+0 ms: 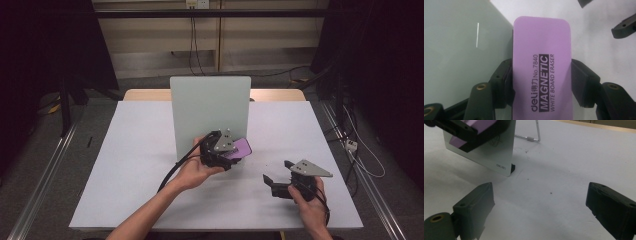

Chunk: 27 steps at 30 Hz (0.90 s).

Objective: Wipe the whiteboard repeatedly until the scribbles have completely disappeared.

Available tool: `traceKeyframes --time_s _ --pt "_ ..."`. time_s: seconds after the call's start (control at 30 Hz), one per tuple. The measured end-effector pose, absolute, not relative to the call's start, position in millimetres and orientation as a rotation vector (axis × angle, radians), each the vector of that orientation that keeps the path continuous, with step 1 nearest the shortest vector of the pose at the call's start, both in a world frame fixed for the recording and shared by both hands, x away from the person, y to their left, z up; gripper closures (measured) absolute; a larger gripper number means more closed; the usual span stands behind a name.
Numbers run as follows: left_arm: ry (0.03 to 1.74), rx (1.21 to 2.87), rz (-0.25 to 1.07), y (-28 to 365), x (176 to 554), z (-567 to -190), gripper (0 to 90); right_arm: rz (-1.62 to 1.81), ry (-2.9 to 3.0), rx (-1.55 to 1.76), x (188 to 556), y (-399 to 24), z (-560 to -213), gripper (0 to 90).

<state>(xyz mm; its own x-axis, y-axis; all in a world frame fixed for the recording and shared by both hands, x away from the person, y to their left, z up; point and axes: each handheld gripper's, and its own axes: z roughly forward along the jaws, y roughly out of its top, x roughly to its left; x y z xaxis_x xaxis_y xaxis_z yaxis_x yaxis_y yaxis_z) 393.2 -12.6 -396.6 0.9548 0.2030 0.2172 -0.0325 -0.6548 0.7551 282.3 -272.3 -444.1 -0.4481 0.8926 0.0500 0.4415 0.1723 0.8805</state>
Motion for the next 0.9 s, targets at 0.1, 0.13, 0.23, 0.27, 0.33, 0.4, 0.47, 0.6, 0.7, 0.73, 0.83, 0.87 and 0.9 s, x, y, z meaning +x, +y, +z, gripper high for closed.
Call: traceKeyframes --time_s 0.1,0.13,0.23,0.27,0.33,0.4,0.47,0.6,0.7,0.73,0.83,0.87,0.9 --pt "0.106 2.267 0.352 -18.9 391.4 -401.5 40.8 1.218 1.968 1.255 282.3 -272.3 -444.1 8.0" --pt "0.098 2.275 0.347 -21.3 390.9 -403.1 40.8 1.218 1.967 1.255 282.4 -272.2 -444.1 8.1" --pt "0.081 2.293 0.335 -27.8 388.9 -408.2 40.7 1.218 1.969 1.253 282.5 -271.7 -444.0 8.0" --pt "0.074 2.289 0.333 -29.8 388.4 -410.6 40.8 1.218 1.97 1.252 282.4 -271.7 -444.0 8.0" --pt "0.077 2.296 0.32 -32.7 387.6 -413.2 40.8 1.217 1.97 1.254 282.4 -271.9 -444.2 8.0" --pt "0.073 2.311 0.302 -35.1 387.1 -414.6 40.8 1.216 1.969 1.256 282.6 -272.0 -444.3 8.0" --pt "0.065 2.308 0.311 -37.1 386.1 -417.2 40.8 1.218 1.97 1.254 282.4 -271.9 -444.2 8.0" --pt "0.083 2.297 0.31 -33.9 389.3 -409.8 40.9 1.219 1.969 1.253 282.2 -272.1 -444.1 8.0" --pt "0.097 2.275 0.322 -29.9 394.3 -398.2 40.9 1.22 1.968 1.253 282.3 -272.2 -444.0 8.0" --pt "0.101 2.267 0.323 -28.1 396.9 -392.7 40.9 1.219 1.968 1.253 282.4 -272.1 -444.0 8.0" --pt "0.123 2.245 0.35 -23.0 401.4 -378.7 40.8 1.219 1.969 1.253 282.5 -271.8 -444.1 8.0" --pt "0.129 2.23 0.356 -20.2 403.5 -373.7 40.8 1.219 1.97 1.252 282.5 -271.7 -444.0 8.0" --pt "0.144 2.219 0.355 -16.4 405.7 -368.5 40.8 1.219 1.97 1.252 282.4 -271.8 -444.0 8.0"
